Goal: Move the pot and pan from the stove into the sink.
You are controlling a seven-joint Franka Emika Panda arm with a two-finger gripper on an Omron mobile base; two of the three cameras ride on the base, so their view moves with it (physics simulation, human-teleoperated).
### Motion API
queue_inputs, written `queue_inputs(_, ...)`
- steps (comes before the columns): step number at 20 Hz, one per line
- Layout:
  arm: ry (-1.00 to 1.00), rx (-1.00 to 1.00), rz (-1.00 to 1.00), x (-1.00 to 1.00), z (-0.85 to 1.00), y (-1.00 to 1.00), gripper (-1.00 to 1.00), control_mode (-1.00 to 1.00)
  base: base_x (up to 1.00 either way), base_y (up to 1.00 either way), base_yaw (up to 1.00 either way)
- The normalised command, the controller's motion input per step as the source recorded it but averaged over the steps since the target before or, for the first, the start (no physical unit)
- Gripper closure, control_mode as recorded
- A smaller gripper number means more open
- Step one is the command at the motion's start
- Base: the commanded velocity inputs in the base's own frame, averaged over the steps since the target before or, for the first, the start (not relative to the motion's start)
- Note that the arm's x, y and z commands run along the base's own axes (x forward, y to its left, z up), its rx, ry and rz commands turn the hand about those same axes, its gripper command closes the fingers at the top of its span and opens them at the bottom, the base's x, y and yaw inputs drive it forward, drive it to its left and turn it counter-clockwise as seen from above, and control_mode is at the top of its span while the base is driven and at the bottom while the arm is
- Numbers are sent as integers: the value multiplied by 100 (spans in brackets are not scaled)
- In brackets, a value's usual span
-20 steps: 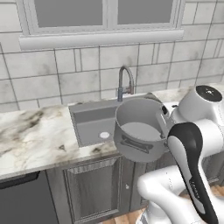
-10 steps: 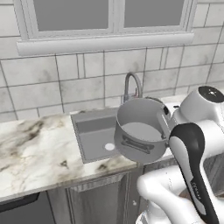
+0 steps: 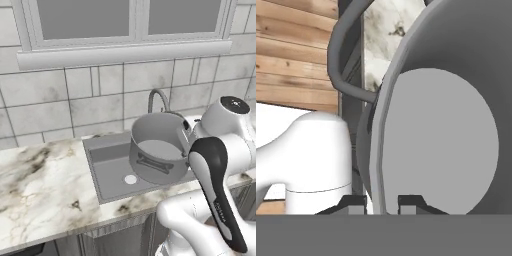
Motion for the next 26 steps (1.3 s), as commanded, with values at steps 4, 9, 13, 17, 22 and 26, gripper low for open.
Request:
queue_inputs(4,-1,0,0,44,-33,19,100,-100,0,0,0)
queue_inputs(9,-2,0,0,40,-37,11,100,-100,0,0,0)
queue_inputs(13,-5,0,0,28,-44,8,100,-100,0,0,0)
queue_inputs(17,-4,0,-1,61,-45,11,100,-100,0,0,0)
queue_inputs(22,-4,0,-2,78,-45,19,100,-100,0,0,0)
queue_inputs(26,-4,-1,-3,80,-48,22,100,-100,0,0,0)
